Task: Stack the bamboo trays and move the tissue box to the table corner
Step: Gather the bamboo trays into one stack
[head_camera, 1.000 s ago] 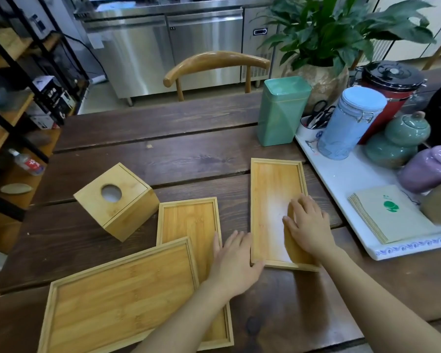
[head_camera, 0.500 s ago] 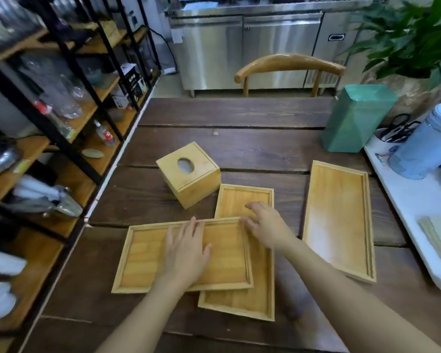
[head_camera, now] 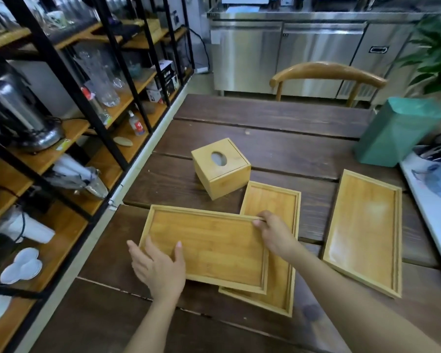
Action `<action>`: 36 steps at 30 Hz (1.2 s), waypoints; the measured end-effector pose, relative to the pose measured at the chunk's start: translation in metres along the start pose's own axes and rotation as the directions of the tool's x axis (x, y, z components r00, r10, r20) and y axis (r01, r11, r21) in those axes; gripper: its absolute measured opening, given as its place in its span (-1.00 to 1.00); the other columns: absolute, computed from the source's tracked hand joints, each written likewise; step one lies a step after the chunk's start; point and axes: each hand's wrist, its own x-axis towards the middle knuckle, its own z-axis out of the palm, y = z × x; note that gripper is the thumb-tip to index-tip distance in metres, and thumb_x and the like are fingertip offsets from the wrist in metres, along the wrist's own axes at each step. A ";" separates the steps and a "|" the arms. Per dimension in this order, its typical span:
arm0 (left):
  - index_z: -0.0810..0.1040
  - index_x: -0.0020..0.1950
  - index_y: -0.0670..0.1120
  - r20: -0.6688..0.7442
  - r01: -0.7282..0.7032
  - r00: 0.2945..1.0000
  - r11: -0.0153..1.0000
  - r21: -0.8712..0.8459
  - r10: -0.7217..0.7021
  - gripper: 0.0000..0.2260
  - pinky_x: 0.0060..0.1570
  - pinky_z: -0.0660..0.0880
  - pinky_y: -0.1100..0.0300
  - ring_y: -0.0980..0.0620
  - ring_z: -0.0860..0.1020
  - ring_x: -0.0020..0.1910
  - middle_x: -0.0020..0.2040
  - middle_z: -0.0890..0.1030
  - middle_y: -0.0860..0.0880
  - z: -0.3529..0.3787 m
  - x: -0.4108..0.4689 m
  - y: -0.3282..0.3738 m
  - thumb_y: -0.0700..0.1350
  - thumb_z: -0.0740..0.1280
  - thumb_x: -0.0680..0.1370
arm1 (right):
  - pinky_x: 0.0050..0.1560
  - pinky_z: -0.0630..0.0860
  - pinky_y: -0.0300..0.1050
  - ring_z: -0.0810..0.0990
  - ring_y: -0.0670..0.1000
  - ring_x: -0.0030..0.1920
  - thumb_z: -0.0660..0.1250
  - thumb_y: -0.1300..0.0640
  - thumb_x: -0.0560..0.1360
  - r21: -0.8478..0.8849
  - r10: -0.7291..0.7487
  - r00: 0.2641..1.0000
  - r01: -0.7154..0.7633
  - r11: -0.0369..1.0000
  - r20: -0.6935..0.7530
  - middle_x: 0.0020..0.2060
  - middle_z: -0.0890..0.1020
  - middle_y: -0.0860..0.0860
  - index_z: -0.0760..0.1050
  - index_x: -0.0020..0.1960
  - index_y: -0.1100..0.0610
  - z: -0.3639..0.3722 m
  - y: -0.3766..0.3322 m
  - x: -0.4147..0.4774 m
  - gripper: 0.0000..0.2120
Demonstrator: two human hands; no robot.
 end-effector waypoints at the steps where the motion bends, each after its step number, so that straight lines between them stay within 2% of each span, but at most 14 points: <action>1: 0.04 0.49 -0.16 -0.063 0.038 0.997 0.995 -0.088 -0.043 -0.29 0.44 -0.02 -0.17 -0.27 -0.03 0.50 0.55 -0.13 -0.23 -0.002 0.000 0.002 0.05 0.34 0.50 | 0.08 0.37 -0.09 0.48 0.10 0.09 0.10 0.16 0.59 0.040 -0.011 1.000 0.012 0.999 -0.022 0.01 0.50 0.12 0.39 0.19 0.26 -0.001 -0.002 -0.003 -0.75; 4: 0.00 0.49 -0.12 -0.128 0.124 0.974 0.909 -0.398 -0.189 -0.21 0.41 0.13 -0.17 -0.27 0.04 0.48 0.55 -0.11 -0.23 -0.011 0.005 0.014 -0.06 0.44 0.45 | 0.05 0.36 -0.11 0.45 0.05 0.04 0.11 0.14 0.58 0.138 -0.028 0.992 0.045 0.989 -0.123 -0.02 0.47 0.06 0.38 0.19 0.24 -0.003 -0.003 -0.015 -0.75; 8: -0.02 0.49 -0.03 0.130 0.301 0.942 0.614 -0.730 -0.308 -0.22 0.30 0.31 -0.09 -0.20 0.31 0.36 0.44 0.26 -0.20 -0.029 0.011 0.051 -0.05 0.43 0.46 | -0.12 0.39 -0.20 0.47 -0.01 -0.03 0.13 0.14 0.57 0.319 0.014 0.959 0.080 0.944 -0.282 -0.06 0.51 0.02 0.43 0.13 0.19 -0.005 0.007 -0.029 -0.80; 11: 0.17 0.41 -0.10 0.272 0.369 0.928 0.522 -0.769 -0.254 -0.39 0.13 0.39 -0.01 -0.10 0.44 0.17 0.23 0.44 -0.13 -0.034 0.010 0.086 0.06 0.37 0.49 | -0.14 0.41 -0.16 0.50 0.01 -0.09 0.16 0.13 0.56 0.441 0.089 0.914 0.104 0.891 -0.396 -0.14 0.53 0.01 0.46 0.05 0.17 -0.007 0.015 -0.040 -0.84; 14: 0.32 0.31 -0.10 0.278 0.276 0.957 0.581 -0.766 -0.088 -0.56 0.05 0.43 0.01 -0.04 0.47 0.07 0.09 0.48 -0.04 -0.038 0.009 0.123 0.10 0.29 0.53 | -0.26 0.37 -0.21 0.47 -0.08 -0.25 0.21 0.08 0.54 0.366 0.060 0.880 0.134 0.921 -0.472 -0.28 0.50 -0.04 0.46 -0.11 0.14 -0.017 0.023 -0.056 -0.86; 17: 0.41 0.14 -0.04 0.277 0.144 0.956 0.675 -0.724 0.093 -0.70 -0.02 0.45 0.03 -0.05 0.53 0.03 -0.02 0.55 0.00 -0.039 0.009 0.159 0.12 0.28 0.53 | -0.41 0.30 -0.37 0.39 -0.19 -0.44 0.27 0.06 0.51 0.309 -0.056 0.924 0.184 0.933 -0.379 -0.45 0.42 -0.10 0.38 -0.34 0.03 -0.035 0.020 -0.073 -0.75; 19: 0.39 0.20 -0.05 0.367 0.118 0.907 0.714 -0.690 0.205 -0.63 0.04 0.46 0.03 -0.06 0.53 0.09 0.09 0.55 -0.02 -0.031 0.005 0.177 0.14 0.29 0.52 | -0.41 0.31 -0.35 0.40 -0.17 -0.42 0.24 0.03 0.52 0.266 -0.063 0.926 0.172 0.949 -0.373 -0.43 0.43 -0.10 0.39 -0.32 0.02 -0.041 0.015 -0.076 -0.76; 21: 0.26 0.38 -0.05 0.477 0.094 0.821 0.749 -0.655 0.315 -0.51 0.16 0.41 0.01 -0.03 0.46 0.21 0.22 0.48 0.00 -0.019 -0.006 0.187 0.12 0.27 0.54 | -0.36 0.30 -0.25 0.41 -0.06 -0.34 0.19 0.01 0.54 0.244 0.013 0.872 0.123 0.962 -0.488 -0.40 0.42 -0.06 0.39 -0.27 0.12 -0.039 0.013 -0.075 -0.73; 24: 0.30 0.37 -0.05 0.523 -0.059 0.715 0.785 -0.616 0.464 -0.67 0.23 0.41 -0.03 -0.05 0.46 0.25 0.27 0.49 -0.02 -0.001 -0.023 0.178 -0.06 0.20 0.61 | -0.31 0.29 -0.10 0.40 0.03 -0.30 0.13 0.03 0.57 0.305 0.143 0.804 0.050 0.951 -0.578 -0.40 0.40 -0.02 0.37 -0.25 0.18 -0.027 0.018 -0.075 -0.71; 26: 0.30 0.40 -0.02 0.580 -0.102 0.660 0.822 -0.561 0.477 -0.67 0.29 0.38 -0.09 -0.07 0.43 0.30 0.32 0.48 -0.04 0.012 -0.027 0.156 -0.12 0.15 0.62 | -0.22 0.29 -0.07 0.41 0.04 -0.26 0.09 0.03 0.58 0.340 0.232 0.792 -0.033 0.940 -0.564 -0.36 0.42 -0.01 0.40 -0.18 0.21 -0.020 0.024 -0.074 -0.70; 28: 0.21 0.47 0.11 0.655 -0.107 0.603 0.859 -0.500 0.456 -0.59 0.37 0.27 -0.17 -0.08 0.29 0.43 0.45 0.35 0.00 0.025 -0.029 0.129 -0.09 0.12 0.63 | -0.15 0.29 -0.09 0.43 0.06 -0.20 0.06 0.02 0.59 0.348 0.304 0.773 -0.115 0.930 -0.557 -0.33 0.42 -0.01 0.41 -0.12 0.24 -0.013 0.031 -0.070 -0.68; 30: 0.10 0.48 0.25 0.702 -0.090 0.609 0.911 -0.402 0.370 -0.55 0.44 0.07 -0.25 -0.13 -0.01 0.53 0.57 0.06 0.00 0.034 -0.031 0.106 -0.03 0.11 0.63 | -0.15 0.27 -0.09 0.42 0.08 -0.18 0.04 0.04 0.60 0.353 0.355 0.756 -0.175 0.919 -0.550 -0.32 0.43 0.02 0.40 -0.13 0.25 -0.007 0.036 -0.065 -0.69; 32: 0.03 0.49 0.25 0.729 -0.071 0.622 0.948 -0.312 0.286 -0.54 0.45 -0.15 -0.25 -0.16 -0.24 0.51 0.57 -0.15 0.01 0.036 -0.034 0.092 -0.04 0.08 0.64 | -0.15 0.26 -0.10 0.41 0.09 -0.18 0.04 0.06 0.60 0.352 0.386 0.753 -0.218 0.910 -0.533 -0.27 0.45 0.07 0.38 -0.15 0.24 0.000 0.041 -0.060 -0.70; 36: -0.04 0.51 0.21 0.749 -0.029 0.621 0.961 -0.274 0.232 -0.51 0.42 -0.18 -0.21 -0.16 -0.30 0.49 0.57 -0.17 0.02 0.037 -0.039 0.080 -0.11 0.05 0.65 | -0.12 0.29 -0.09 0.43 0.11 -0.15 0.07 0.07 0.59 0.320 0.390 0.757 -0.250 0.914 -0.523 -0.20 0.48 0.13 0.37 -0.16 0.22 0.014 0.050 -0.052 -0.74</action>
